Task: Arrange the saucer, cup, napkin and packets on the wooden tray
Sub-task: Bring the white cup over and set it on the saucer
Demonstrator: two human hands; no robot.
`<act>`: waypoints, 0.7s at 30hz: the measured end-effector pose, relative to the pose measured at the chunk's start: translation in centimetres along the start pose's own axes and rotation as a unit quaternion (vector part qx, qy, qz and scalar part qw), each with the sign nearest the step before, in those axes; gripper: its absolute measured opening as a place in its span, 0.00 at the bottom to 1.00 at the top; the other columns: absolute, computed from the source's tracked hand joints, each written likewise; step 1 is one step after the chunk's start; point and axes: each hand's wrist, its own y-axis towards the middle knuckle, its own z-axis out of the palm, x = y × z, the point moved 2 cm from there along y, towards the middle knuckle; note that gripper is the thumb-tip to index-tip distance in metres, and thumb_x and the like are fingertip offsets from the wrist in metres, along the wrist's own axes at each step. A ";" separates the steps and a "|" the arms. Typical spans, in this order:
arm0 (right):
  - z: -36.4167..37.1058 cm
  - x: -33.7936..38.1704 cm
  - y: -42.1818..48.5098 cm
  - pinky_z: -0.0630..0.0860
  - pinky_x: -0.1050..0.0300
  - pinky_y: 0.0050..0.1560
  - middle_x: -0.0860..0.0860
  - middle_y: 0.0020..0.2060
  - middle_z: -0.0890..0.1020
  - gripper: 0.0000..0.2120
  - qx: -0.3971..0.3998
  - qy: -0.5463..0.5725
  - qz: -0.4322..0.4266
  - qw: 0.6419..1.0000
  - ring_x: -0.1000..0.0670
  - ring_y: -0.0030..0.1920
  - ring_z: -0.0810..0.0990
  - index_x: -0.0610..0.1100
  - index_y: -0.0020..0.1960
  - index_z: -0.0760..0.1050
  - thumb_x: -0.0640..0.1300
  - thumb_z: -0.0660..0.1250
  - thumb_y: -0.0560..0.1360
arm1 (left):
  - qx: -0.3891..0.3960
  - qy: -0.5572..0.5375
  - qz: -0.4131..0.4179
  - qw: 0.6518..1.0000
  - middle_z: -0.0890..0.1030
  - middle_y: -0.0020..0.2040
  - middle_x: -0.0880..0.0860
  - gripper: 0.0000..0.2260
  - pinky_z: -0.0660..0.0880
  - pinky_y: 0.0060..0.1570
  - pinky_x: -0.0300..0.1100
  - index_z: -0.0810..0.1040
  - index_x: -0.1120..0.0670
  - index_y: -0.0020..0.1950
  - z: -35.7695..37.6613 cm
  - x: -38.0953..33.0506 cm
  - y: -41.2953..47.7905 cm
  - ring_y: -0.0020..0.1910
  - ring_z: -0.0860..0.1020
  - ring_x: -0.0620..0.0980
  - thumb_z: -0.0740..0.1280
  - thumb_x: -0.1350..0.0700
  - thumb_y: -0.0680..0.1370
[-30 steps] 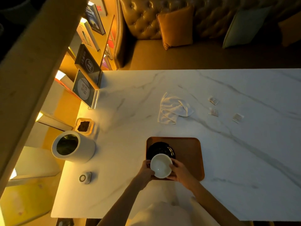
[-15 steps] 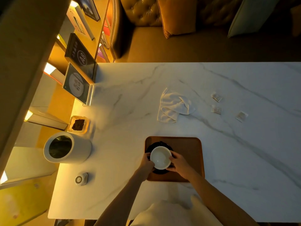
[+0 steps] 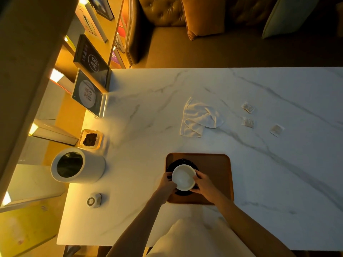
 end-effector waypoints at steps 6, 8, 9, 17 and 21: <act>0.0 -0.4 -0.3 0.76 0.50 0.57 0.43 0.67 0.70 0.21 -0.022 -0.043 -0.035 0.998 0.45 0.63 0.71 0.46 0.74 0.63 0.44 0.59 0.81 | -0.008 0.038 0.007 0.999 0.70 0.64 0.60 0.29 0.78 0.59 0.51 0.62 0.56 0.72 -0.2 0.1 -0.1 0.60 0.74 0.58 0.65 0.70 0.73; -0.1 -0.7 -0.3 0.75 0.52 0.57 0.43 0.65 0.72 0.21 -0.020 -0.055 -0.043 0.997 0.49 0.59 0.72 0.46 0.73 0.64 0.45 0.58 0.81 | -0.012 0.043 0.010 0.999 0.70 0.65 0.60 0.29 0.78 0.59 0.51 0.62 0.56 0.72 -0.2 0.1 -0.2 0.62 0.73 0.59 0.65 0.70 0.73; 0.0 -0.8 -0.3 0.75 0.52 0.58 0.45 0.62 0.73 0.20 -0.018 -0.069 -0.049 0.996 0.50 0.57 0.72 0.46 0.74 0.63 0.45 0.57 0.82 | -0.015 0.048 0.010 0.999 0.70 0.65 0.60 0.29 0.78 0.59 0.50 0.61 0.56 0.72 -0.1 0.1 -0.2 0.61 0.73 0.58 0.65 0.70 0.73; 0.5 -0.7 -0.5 0.71 0.46 0.68 0.46 0.63 0.73 0.20 -0.023 -0.130 -0.090 0.987 0.49 0.63 0.71 0.46 0.74 0.62 0.45 0.52 0.83 | -0.032 0.084 0.000 0.996 0.69 0.65 0.59 0.29 0.77 0.62 0.54 0.61 0.55 0.71 0.3 0.2 -0.1 0.64 0.71 0.58 0.63 0.71 0.73; 0.4 -0.7 -0.5 0.71 0.45 0.68 0.45 0.65 0.73 0.20 -0.032 -0.129 -0.092 0.987 0.48 0.64 0.71 0.46 0.74 0.63 0.45 0.52 0.83 | -0.036 0.083 0.001 0.996 0.69 0.65 0.58 0.28 0.77 0.61 0.52 0.61 0.55 0.71 0.3 0.2 0.0 0.63 0.71 0.57 0.63 0.71 0.73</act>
